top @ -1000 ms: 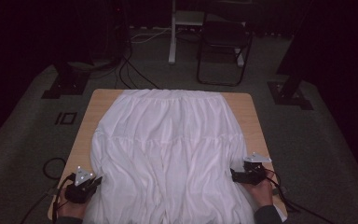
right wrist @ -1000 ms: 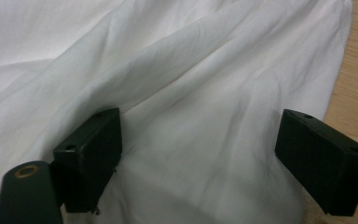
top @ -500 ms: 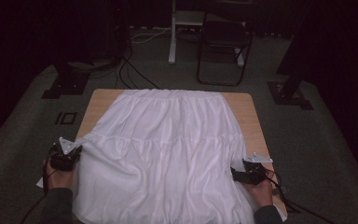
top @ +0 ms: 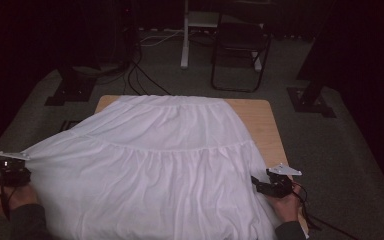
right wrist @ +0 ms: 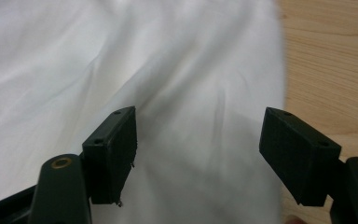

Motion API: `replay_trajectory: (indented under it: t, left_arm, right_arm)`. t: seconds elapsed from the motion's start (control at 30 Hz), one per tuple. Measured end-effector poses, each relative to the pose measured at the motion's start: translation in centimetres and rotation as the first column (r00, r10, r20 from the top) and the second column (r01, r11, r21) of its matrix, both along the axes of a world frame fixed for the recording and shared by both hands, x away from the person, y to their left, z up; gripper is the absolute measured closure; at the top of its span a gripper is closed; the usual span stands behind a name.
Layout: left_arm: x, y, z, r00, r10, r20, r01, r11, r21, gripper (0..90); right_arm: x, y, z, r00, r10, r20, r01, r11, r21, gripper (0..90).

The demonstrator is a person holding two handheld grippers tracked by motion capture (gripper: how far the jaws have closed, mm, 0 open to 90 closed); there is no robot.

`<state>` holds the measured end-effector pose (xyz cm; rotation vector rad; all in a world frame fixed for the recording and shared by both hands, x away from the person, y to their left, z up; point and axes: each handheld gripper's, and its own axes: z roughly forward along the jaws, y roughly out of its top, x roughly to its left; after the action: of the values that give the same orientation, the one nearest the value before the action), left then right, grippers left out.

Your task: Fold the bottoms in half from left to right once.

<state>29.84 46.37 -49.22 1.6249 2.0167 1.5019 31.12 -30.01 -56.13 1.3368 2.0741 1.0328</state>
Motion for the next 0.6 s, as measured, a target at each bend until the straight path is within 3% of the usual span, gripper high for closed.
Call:
replay_trajectory:
  t: [0.03, 0.1, 0.13, 0.17, 0.2, 0.23, 0.27, 0.3, 0.33, 0.37, 0.4, 0.43, 0.47, 0.5, 0.53, 0.57, 0.6]
  left_arm:
    - [0.0, 0.0, 0.0, 1.0, 0.0, 0.0, 0.0, 1.0, 0.0, 88.0]
    - [-0.2, -1.3, 0.2, 0.9985, -0.052, -0.016, 0.052, 0.9983, 0.027, 87.9]
    - [-0.5, -3.2, 0.4, 0.9917, -0.129, -0.009, 0.129, 0.9912, 0.03, 87.9]
    - [-0.5, -3.2, 0.4, 0.9917, -0.129, -0.009, 0.129, 0.9912, 0.03, 87.9]
    - [-0.9, -5.0, 0.5, 0.9797, -0.201, 0.003, 0.2, 0.9795, 0.019, 87.9]
    - [-0.9, -5.0, 0.5, 0.9797, -0.201, 0.003, 0.2, 0.9795, 0.019, 87.8]
    - [-1.3, -7.7, 0.6, 0.9498, -0.313, 0.006, 0.313, 0.9499, 0.003, 87.8]
    - [-1.3, -7.7, 0.6, 0.9498, -0.313, 0.006, 0.313, 0.9499, 0.003, 87.8]
    - [-1.7, -10.2, 0.8, 0.9128, -0.408, 0.016, 0.408, 0.9118, -0.044, 87.7]
    - [-1.7, -10.2, 0.8, 0.9128, -0.408, 0.016, 0.408, 0.9118, -0.044, 87.7]
    - [-2.0, -13.2, 1.2, 0.8672, -0.498, -0.012, 0.497, 0.8665, -0.048, 87.7]
    - [-2.0, -13.2, 1.2, 0.8672, -0.498, -0.012, 0.497, 0.8665, -0.048, 87.6]
    - [-2.3, -16.1, 2.0, 0.8123, -0.583, 0.017, 0.582, 0.8082, -0.09, 87.6]
    - [-2.3, -16.1, 2.0, 0.8123, -0.583, 0.017, 0.582, 0.8082, -0.09, 87.6]
    - [-2.4, -17.3, 2.6, 0.7749, -0.63, 0.047, 0.63, 0.7642, -0.138, 87.6]
    - [-2.6, -20.0, 4.1, 0.6906, -0.713, 0.119, 0.718, 0.657, -0.229, 87.6]
    - [-2.7, -21.0, 4.7, 0.6549, -0.742, 0.146, 0.748, 0.6093, -0.262, 87.6]
  right_arm:
    - [0.0, 0.0, 0.0, 1.0, 0.0, 0.0, 0.0, 1.0, 0.0, 27.0]
    - [0.0, 0.0, -0.1, 1.0, 0.007, -0.006, -0.007, 1.0, -0.005, 27.0]
    - [0.1, 0.0, -0.2, 0.9999, 0.006, -0.009, -0.006, 1.0, -0.006, 27.0]
    - [0.1, 0.0, -0.2, 0.9999, 0.006, -0.009, -0.006, 1.0, -0.006, 27.0]
    - [0.1, 0.0, -0.2, 0.9999, 0.005, -0.01, -0.006, 1.0, -0.006, 27.0]
    - [0.1, 0.0, -0.2, 0.9999, 0.005, -0.01, -0.006, 1.0, -0.006, 27.0]
    - [0.0, 0.0, -0.1, 1.0, 0.005, -0.007, -0.005, 1.0, -0.004, 27.0]
    - [0.0, 0.0, -0.1, 1.0, 0.005, -0.007, -0.005, 1.0, -0.004, 27.0]
    - [-0.1, -0.1, -0.1, 1.0, 0.004, -0.007, -0.004, 1.0, -0.002, 27.0]
    - [-0.1, -0.1, -0.1, 1.0, 0.004, -0.007, -0.004, 1.0, -0.002, 27.0]
    - [0.0, -0.1, -0.2, 0.9999, 0.003, -0.012, -0.003, 1.0, -0.004, 27.0]
    - [0.0, -0.1, -0.2, 0.9999, 0.003, -0.012, -0.003, 1.0, -0.004, 27.0]
    - [0.0, -0.1, -0.4, 0.9998, 0.007, -0.02, -0.007, 1.0, -0.006, 27.0]
    - [0.0, -0.1, -0.4, 0.9998, 0.007, -0.02, -0.007, 1.0, -0.006, 27.0]
    - [0.0, -0.1, -0.4, 0.9997, 0.008, -0.022, -0.008, 1.0, -0.006, 27.0]
    - [0.0, -0.1, -0.5, 0.9996, 0.009, -0.025, -0.009, 1.0, -0.007, 27.0]
    - [0.0, -0.1, -0.5, 0.9996, 0.009, -0.025, -0.009, 1.0, -0.009, 27.1]
